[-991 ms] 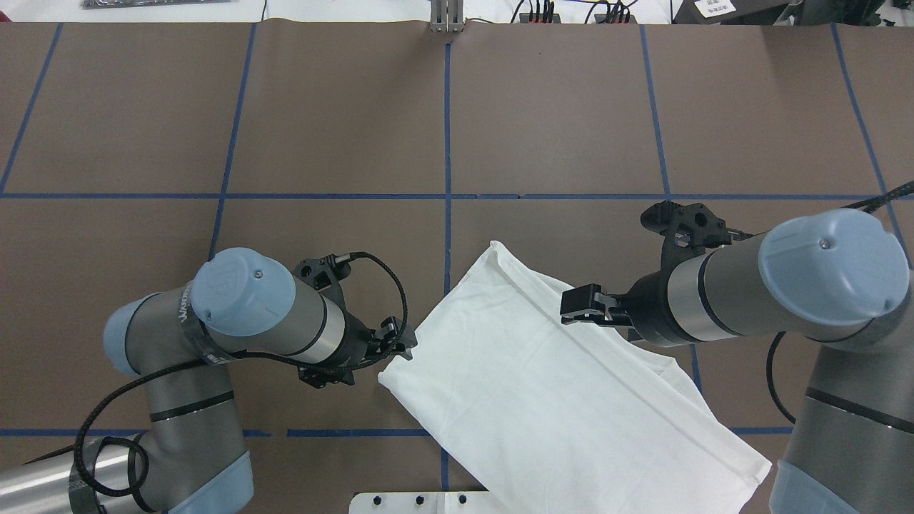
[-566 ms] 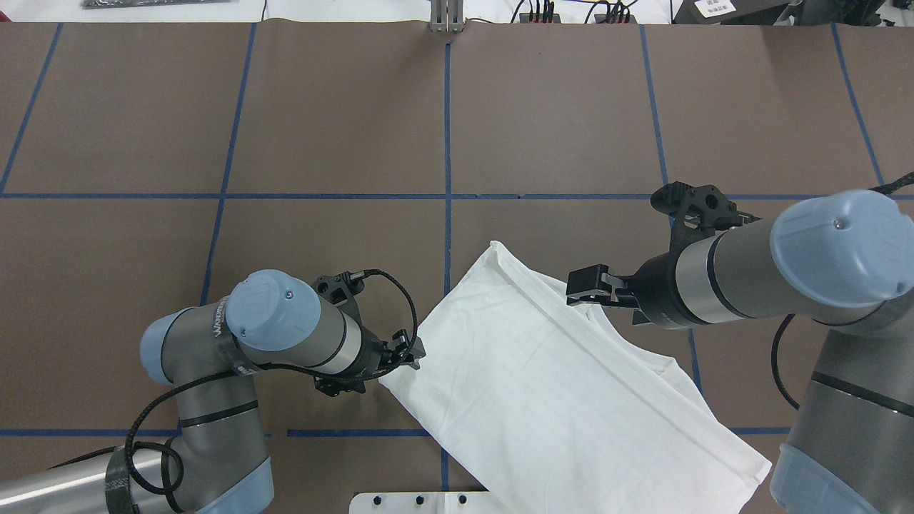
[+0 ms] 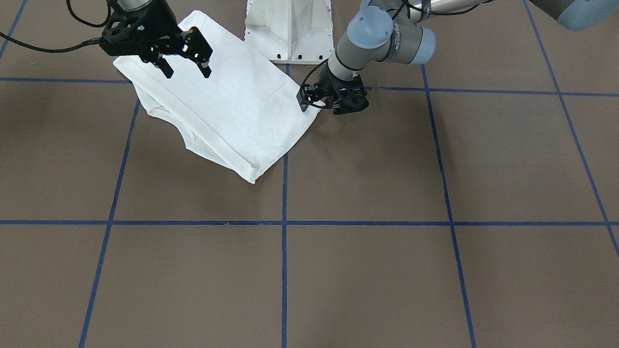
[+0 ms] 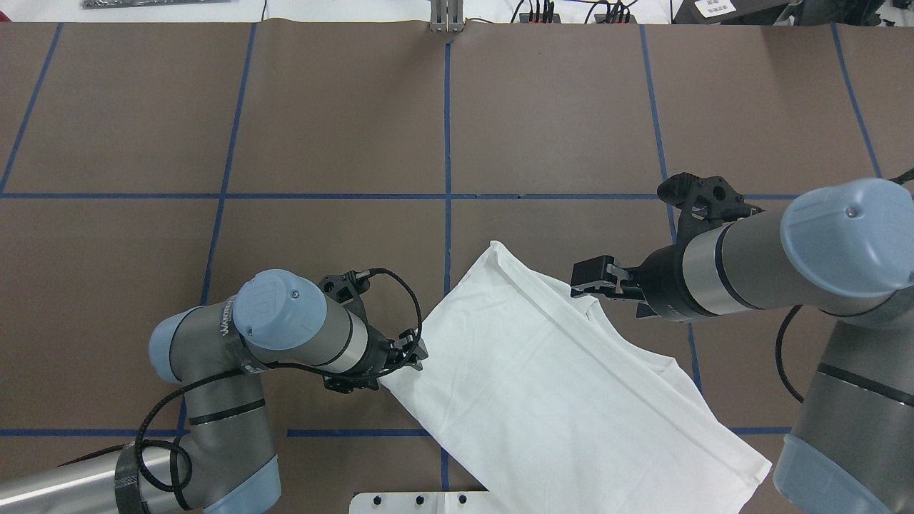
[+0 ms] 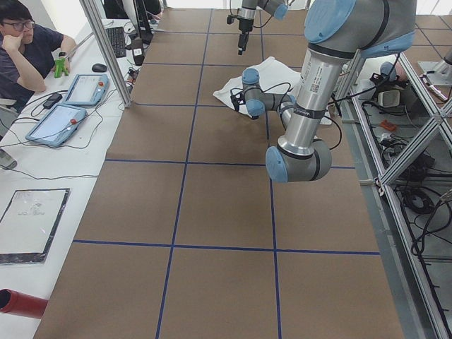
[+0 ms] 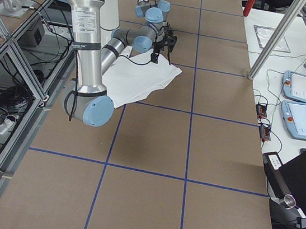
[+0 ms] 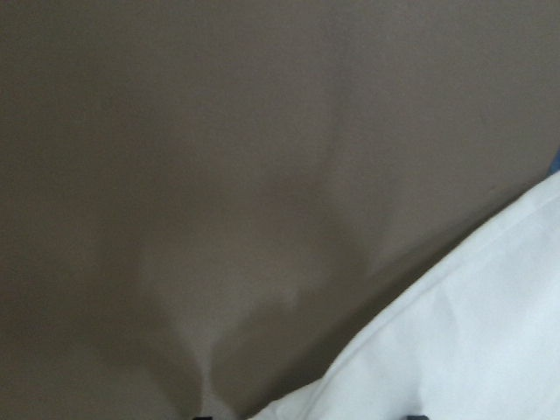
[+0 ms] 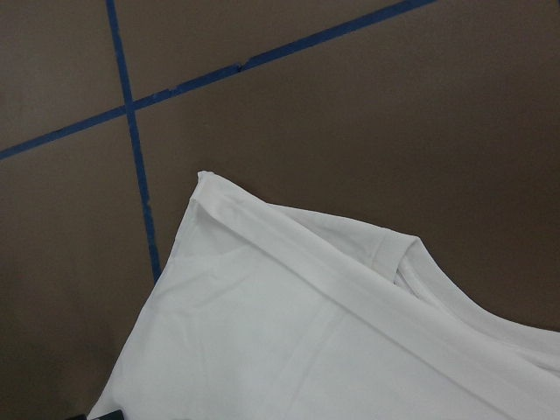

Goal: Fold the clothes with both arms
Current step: 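Grasp the shirt's far corner with the left gripper while the right holds the other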

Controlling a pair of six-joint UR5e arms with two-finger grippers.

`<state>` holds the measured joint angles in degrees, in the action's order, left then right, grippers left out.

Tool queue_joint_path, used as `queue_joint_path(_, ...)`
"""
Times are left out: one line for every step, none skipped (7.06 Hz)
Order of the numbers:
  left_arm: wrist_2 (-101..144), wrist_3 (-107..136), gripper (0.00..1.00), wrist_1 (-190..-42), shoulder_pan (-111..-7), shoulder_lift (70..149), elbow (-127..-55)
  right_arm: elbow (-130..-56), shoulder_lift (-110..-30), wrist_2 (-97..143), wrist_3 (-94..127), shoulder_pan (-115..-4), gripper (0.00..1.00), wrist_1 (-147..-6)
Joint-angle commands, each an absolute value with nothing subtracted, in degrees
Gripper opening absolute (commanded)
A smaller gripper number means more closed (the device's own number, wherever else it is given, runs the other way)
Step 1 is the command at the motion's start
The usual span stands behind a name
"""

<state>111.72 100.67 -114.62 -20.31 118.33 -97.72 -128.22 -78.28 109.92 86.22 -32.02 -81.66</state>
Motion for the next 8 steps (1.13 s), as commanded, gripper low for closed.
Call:
queue_joint_path(111.8,100.7,0.78,-114.0,-20.3,118.5,-97.5,-128.1,-77.6,110.0,86.2,-32.1,1.00,-82.0)
queue_joint_path(111.9,100.8,0.64,-114.0,-20.3,118.6,-97.6,-128.1,-77.5,110.0,86.2,-32.2,1.00,-82.0)
queue_joint_path(111.9,101.6,0.21,-114.0,-20.3,118.5,-97.8,-128.1,-77.6,110.0,86.2,-32.3,1.00,-82.0)
queue_joint_path(112.1,101.5,0.00,-114.1,-20.4,118.5,-97.9,-128.2,-77.5,110.0,86.2,-32.5,1.00,-82.0)
queue_joint_path(112.3,101.3,0.00,-114.1,-20.5,118.4,-98.0,-128.1,-77.5,110.0,86.2,-32.7,1.00,-82.0)
queue_joint_path(112.3,101.4,0.00,-113.9,-20.8,118.3,-99.0,-128.1,-77.5,110.0,86.2,-33.0,1.00,-81.9)
queue_joint_path(114.3,101.4,0.00,-113.0,-23.0,118.3,-99.1,-128.1,-77.5,110.0,86.2,-33.1,1.00,-81.9)
queue_joint_path(115.5,101.4,0.00,-111.2,-25.6,118.5,-99.1,-128.1,-77.5,109.7,86.2,-33.2,1.00,-81.9)
